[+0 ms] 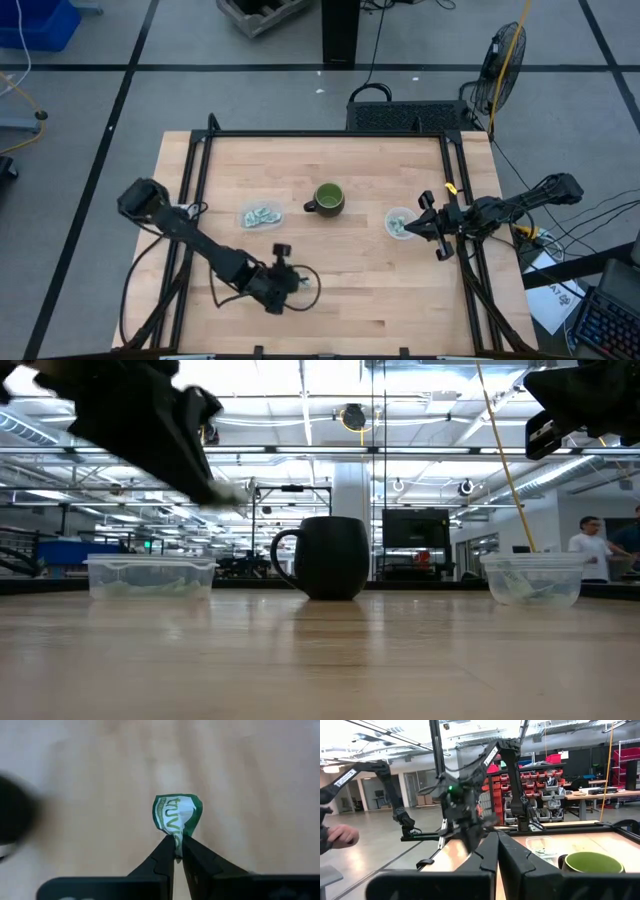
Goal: Pick and place Stevia / Truvia into bins
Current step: Put the truvia packet into the oval transparent container
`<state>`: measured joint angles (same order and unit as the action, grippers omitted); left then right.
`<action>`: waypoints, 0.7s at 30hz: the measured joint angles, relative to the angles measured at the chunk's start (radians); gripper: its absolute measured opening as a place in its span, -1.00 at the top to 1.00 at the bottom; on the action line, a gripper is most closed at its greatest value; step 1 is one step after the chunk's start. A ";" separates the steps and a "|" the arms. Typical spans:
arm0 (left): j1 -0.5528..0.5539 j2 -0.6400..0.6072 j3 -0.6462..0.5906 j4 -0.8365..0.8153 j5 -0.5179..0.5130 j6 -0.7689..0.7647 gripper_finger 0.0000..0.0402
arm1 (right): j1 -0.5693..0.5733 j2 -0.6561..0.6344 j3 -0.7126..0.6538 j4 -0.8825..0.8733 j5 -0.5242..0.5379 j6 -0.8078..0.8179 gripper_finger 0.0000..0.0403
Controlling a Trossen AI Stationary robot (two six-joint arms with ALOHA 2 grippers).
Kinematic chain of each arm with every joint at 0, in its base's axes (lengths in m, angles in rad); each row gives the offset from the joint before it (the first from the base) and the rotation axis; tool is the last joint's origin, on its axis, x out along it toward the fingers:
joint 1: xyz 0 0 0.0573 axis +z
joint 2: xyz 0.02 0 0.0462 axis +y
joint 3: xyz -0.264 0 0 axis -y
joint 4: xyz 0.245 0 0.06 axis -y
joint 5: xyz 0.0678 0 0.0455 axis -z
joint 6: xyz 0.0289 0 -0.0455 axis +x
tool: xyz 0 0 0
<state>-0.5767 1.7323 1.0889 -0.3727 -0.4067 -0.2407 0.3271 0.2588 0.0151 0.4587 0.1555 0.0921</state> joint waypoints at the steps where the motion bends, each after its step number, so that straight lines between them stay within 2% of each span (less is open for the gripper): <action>1: -0.005 -0.025 0.000 -0.040 -0.041 -0.001 0.80 | 0.000 0.000 0.000 0.000 0.000 0.000 0.98; 4: -0.008 -0.100 0.000 -0.147 -0.154 -0.016 0.80 | 0.000 0.000 0.000 0.000 0.000 0.000 0.98; 8: 0.008 -0.211 -0.037 -0.250 -0.241 -0.052 0.79 | 0.000 0.000 0.000 0.000 0.000 0.000 0.99; 16: 0.119 -0.469 -0.287 -0.289 -0.287 -0.156 0.79 | 0.000 0.000 0.000 0.000 0.000 0.000 0.99; 21: 0.207 -0.599 -0.443 -0.284 -0.293 -0.320 0.79 | 0.000 0.000 0.000 0.000 0.000 0.000 0.98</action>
<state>-0.3693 1.1331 0.6455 -0.6566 -0.7001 -0.5608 0.3271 0.2592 0.0151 0.4587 0.1555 0.0925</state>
